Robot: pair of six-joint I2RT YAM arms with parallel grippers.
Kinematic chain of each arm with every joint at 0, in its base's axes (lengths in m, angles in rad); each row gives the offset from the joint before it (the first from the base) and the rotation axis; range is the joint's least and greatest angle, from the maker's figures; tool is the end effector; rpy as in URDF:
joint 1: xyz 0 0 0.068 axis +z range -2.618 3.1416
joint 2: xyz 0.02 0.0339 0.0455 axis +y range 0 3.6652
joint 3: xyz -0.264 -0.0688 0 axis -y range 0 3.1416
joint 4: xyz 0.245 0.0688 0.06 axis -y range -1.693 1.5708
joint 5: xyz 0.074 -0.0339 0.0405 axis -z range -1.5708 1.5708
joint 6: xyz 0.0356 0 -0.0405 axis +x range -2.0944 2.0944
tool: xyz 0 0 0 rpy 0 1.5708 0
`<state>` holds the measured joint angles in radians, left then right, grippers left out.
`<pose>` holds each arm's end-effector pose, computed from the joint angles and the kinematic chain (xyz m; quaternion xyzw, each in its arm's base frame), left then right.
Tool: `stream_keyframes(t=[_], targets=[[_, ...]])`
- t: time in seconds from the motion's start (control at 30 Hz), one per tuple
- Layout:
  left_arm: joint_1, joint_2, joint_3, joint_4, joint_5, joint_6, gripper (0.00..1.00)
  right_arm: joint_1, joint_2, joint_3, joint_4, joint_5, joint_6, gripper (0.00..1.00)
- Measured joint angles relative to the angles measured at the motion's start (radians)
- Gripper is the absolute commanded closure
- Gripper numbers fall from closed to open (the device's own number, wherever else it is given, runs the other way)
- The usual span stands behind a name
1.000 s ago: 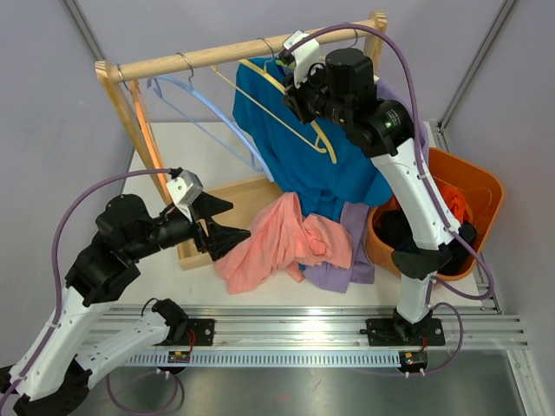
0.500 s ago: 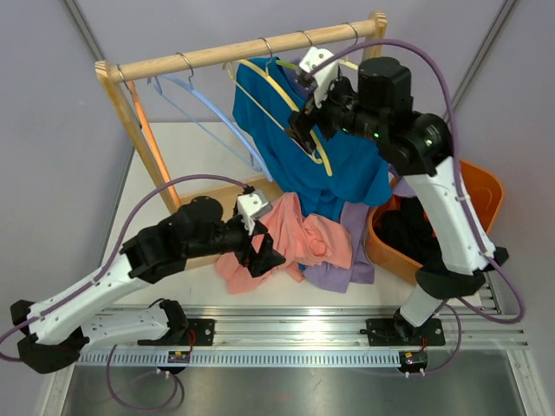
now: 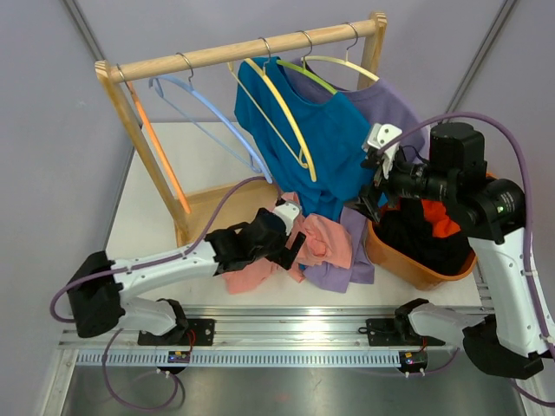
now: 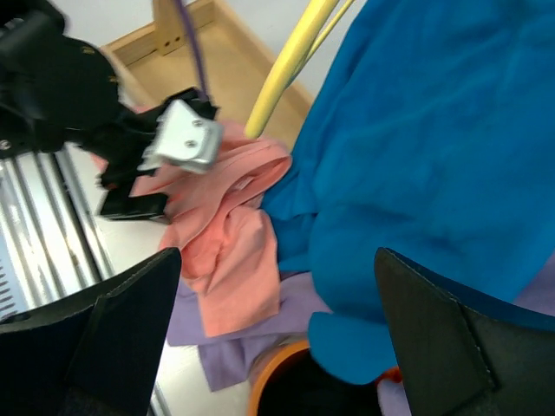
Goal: Remove the t-shirt from the hanger
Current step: Place the tshirt into the basket
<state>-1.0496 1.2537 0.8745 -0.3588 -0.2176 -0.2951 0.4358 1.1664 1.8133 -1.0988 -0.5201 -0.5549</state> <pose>0.1401 -0.2285 0.2562 0.2941 0.8614 -0.1727 0.3764 0.1465 0.0877 0.5059 -0.5094 0.6557 0.1870 0.5249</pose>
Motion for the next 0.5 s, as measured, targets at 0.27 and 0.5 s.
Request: stream_keyframes(t=[0.27,0.5], targets=[[-0.001,0.134,-0.010,0.157,-0.062,0.005,1.00,-0.042,-0.132,-0.223,-0.048,-0.133,-0.054,0.01],[-0.045,-0.178,-0.067,0.141,0.055,0.059,1.00,-0.044,-0.276,-0.437,-0.066,-0.266,-0.208,0.01]])
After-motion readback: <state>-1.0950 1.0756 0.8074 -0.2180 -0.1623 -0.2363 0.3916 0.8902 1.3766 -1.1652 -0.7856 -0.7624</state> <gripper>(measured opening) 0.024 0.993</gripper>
